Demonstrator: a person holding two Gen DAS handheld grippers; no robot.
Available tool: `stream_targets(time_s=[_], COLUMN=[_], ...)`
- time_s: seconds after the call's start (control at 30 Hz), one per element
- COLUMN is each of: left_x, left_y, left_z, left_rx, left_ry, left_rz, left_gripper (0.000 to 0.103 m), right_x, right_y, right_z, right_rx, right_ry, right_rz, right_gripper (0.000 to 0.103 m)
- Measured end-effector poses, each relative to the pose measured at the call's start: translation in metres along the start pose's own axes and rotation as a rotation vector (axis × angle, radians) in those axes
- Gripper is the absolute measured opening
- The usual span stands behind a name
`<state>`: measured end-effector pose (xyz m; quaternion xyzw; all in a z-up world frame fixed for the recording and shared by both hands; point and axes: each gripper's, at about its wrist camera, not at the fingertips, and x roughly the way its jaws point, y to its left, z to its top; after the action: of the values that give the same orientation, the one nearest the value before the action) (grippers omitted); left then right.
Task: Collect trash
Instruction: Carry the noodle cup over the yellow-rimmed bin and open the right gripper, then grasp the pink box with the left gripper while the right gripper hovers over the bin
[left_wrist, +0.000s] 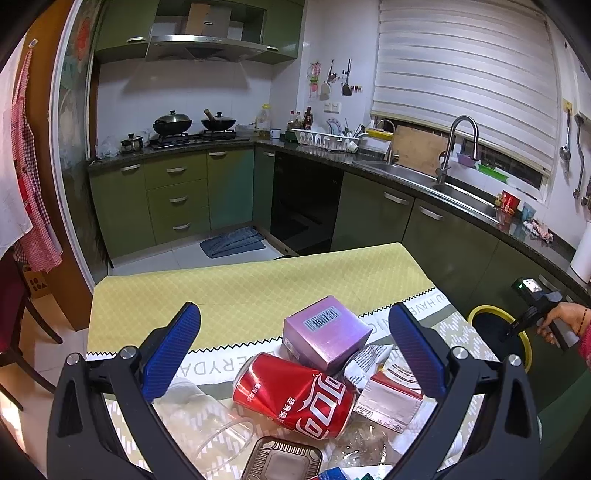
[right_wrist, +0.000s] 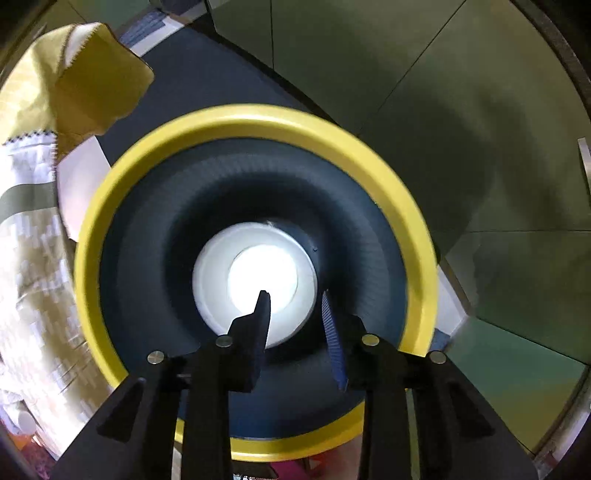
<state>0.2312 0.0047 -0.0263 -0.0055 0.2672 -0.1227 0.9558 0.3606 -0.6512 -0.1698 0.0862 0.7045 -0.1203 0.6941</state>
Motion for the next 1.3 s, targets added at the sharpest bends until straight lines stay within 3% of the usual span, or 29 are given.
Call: stream_targets(time_s=[0.17,0.33,0.43,0.67,0.73,0.93,1.17,1.3], left_x=[0.003,0.025,0.052,0.110,0.125,0.160,0.181,0.189], left_y=[-0.001,-0.006,-0.011,-0.024,-0.028,-0.039,-0.049,-0.051], left_z=[0.003,0.014,0.019,0.025,0.025,0.017,0.006,-0.001], left_rx=[0.003,0.040,0.071,0.225,0.310,0.546,0.629,0.653], left_ry=[0.026,0.144,0.235,0.373,0.399,0.469,0.539,0.574], left_rz=[-0.006,-0.073,-0.080,-0.141,-0.201,-0.312,-0.395,-0.404], left_gripper=[0.097,0.097,0.097,0.097,0.097,0.097,0.097,0.095], right_x=[-0.043,-0.080,-0.089,-0.077,-0.067,-0.060,-0.056,-0.053], right_y=[-0.012,-0.019,-0.003,0.028,0.055,0.068,0.072,0.071], right_z=[-0.025,-0.066,-0.098,-0.130,-0.125,-0.127,-0.130,-0.131], right_rx=[-0.014,-0.059,-0.074,-0.117,-0.122,-0.145,-0.151,-0.145], right_ry=[-0.112,-0.206,-0.228,-0.229,-0.226,-0.216,-0.207,-0.205], right_rz=[0.098,0.203,0.234,0.274,0.277,0.289,0.293,0.302], right_gripper=[0.037,0.041,0.041,0.043,0.043,0.043,0.047,0.048])
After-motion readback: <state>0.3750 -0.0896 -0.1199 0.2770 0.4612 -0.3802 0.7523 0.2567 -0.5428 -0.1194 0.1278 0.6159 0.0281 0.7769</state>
